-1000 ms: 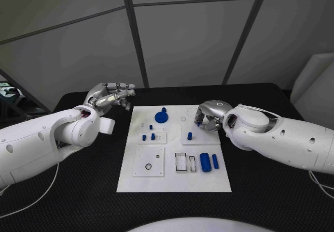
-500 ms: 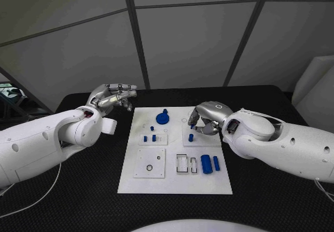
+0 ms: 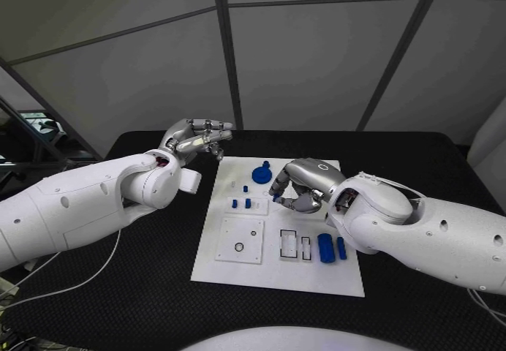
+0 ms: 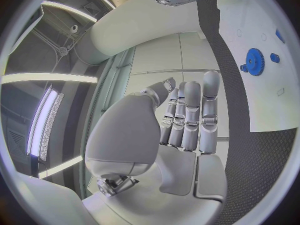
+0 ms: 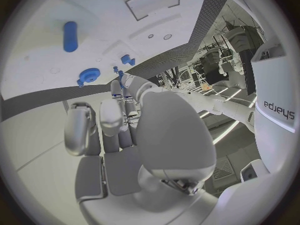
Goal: Assemble the parts on the task board
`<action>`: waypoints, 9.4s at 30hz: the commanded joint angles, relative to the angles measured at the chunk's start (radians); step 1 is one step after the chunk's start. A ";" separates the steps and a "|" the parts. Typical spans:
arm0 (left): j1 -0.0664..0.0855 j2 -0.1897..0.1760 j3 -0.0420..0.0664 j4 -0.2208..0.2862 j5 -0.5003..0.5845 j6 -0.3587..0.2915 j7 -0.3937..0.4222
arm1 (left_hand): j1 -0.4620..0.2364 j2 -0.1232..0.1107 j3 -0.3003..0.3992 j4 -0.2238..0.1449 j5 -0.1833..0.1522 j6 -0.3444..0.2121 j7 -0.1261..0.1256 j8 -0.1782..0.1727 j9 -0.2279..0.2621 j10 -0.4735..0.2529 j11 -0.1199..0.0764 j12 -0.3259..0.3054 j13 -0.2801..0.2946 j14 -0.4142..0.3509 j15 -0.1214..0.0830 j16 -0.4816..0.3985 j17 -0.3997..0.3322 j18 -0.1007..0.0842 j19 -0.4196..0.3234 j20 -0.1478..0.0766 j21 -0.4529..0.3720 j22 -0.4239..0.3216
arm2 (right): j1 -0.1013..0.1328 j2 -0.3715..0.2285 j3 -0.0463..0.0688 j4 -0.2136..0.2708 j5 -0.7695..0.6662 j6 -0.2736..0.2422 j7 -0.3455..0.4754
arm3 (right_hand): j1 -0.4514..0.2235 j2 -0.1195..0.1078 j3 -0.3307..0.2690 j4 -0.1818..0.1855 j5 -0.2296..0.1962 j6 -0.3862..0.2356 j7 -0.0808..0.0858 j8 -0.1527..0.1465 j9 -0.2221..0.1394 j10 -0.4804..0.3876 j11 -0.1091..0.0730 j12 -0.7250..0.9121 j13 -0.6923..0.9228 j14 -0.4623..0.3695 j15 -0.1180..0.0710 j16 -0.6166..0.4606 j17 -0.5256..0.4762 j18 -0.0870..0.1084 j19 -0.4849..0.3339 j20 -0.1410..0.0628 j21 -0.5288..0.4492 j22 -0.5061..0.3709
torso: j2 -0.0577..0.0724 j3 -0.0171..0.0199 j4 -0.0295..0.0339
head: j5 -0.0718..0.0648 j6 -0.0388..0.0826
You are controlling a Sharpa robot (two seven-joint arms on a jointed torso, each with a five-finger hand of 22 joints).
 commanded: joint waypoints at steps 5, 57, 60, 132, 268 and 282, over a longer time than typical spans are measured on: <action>0.002 0.014 0.000 -0.011 0.004 0.010 0.008 | -0.004 0.010 -0.005 -0.002 0.000 0.002 0.004 0.005 -0.001 -0.006 0.000 0.005 0.000 -0.002 -0.001 -0.007 -0.002 -0.006 -0.005 -0.002 -0.003 -0.001 | -0.042 0.048 -0.001 -0.021 0.039 0.000 0.046 | -0.006 0.002 0.006 0.000 0.005 0.002 0.001 -0.004 0.000 0.000 0.003 -0.002 0.001 0.027 -0.002 0.004 -0.001 -0.019 0.002 0.001 0.006 0.023 | -0.001 -0.0007 0.0011 | 0.031 -0.013; 0.002 0.038 -0.001 -0.028 0.005 0.023 0.001 | -0.006 0.011 -0.006 -0.001 0.000 0.001 0.004 0.006 -0.001 -0.007 0.000 0.006 0.000 -0.001 0.000 -0.009 -0.004 -0.005 -0.007 -0.002 -0.007 -0.003 | -0.091 0.154 -0.031 -0.110 -0.028 0.109 0.032 | -0.014 0.004 0.009 -0.003 0.001 -0.001 0.003 -0.007 -0.001 -0.003 0.005 -0.004 0.001 0.025 -0.001 0.008 -0.002 -0.020 0.001 0.002 0.008 0.025 | 0.000 -0.0002 0.0009 | 0.061 -0.046; 0.002 0.038 -0.001 -0.028 0.005 0.024 0.001 | -0.007 0.011 -0.008 0.000 0.000 0.001 0.004 0.007 -0.001 -0.007 0.000 0.007 0.000 -0.001 0.000 -0.011 -0.006 -0.005 -0.007 -0.001 -0.008 -0.004 | -0.091 0.154 -0.042 -0.110 -0.033 0.111 0.029 | -0.015 0.005 0.009 -0.003 0.001 -0.001 0.003 -0.007 -0.001 -0.003 0.005 -0.004 0.001 0.025 0.000 0.007 -0.004 -0.019 0.000 0.003 0.007 0.024 | 0.000 -0.0001 -0.0001 | 0.062 -0.047; -0.001 0.038 -0.004 -0.040 0.004 0.047 -0.013 | -0.007 0.013 -0.008 0.000 0.001 0.000 0.005 0.008 -0.001 -0.009 0.001 0.009 -0.001 -0.001 0.000 -0.013 -0.008 -0.005 -0.009 -0.001 -0.013 -0.007 | -0.033 -0.082 0.025 -0.004 -0.002 0.215 -0.135 | -0.055 -0.025 -0.188 0.053 -0.049 -0.207 0.011 -0.020 -0.011 -0.307 0.050 0.106 -0.014 -0.057 0.038 -0.157 -0.306 0.044 -0.206 0.042 -0.213 -0.259 | 0.000 -0.0001 0.0006 | 0.021 -0.013; -0.012 0.070 -0.004 -0.059 0.005 0.054 -0.031 | -0.011 0.018 -0.014 0.002 0.001 -0.019 0.014 0.005 -0.005 -0.019 0.006 0.016 -0.002 0.003 0.004 -0.020 -0.019 -0.005 -0.010 0.001 -0.020 -0.012 | -0.084 0.169 -0.015 -0.020 0.027 0.111 0.028 | 0.023 0.012 0.044 -0.014 -0.053 -0.043 0.009 0.026 -0.006 -0.074 0.006 0.175 0.003 -0.005 -0.001 -0.027 -0.178 -0.001 -0.053 0.001 -0.050 -0.046 | -0.001 -0.0001 0.0003 | 0.082 -0.038; -0.012 0.069 -0.004 -0.059 0.005 0.054 -0.033 | -0.011 0.018 -0.014 0.002 0.001 -0.019 0.014 0.005 -0.005 -0.019 0.006 0.016 -0.002 0.003 0.004 -0.020 -0.019 -0.005 -0.010 0.001 -0.020 -0.012 | -0.086 0.173 -0.021 -0.019 0.020 0.133 0.028 | 0.022 0.012 0.044 -0.015 -0.052 -0.044 0.009 0.025 -0.007 -0.074 0.006 0.174 0.003 -0.004 -0.001 -0.025 -0.174 -0.002 -0.052 0.002 -0.048 -0.043 | -0.001 -0.0005 0.0003 | 0.085 -0.043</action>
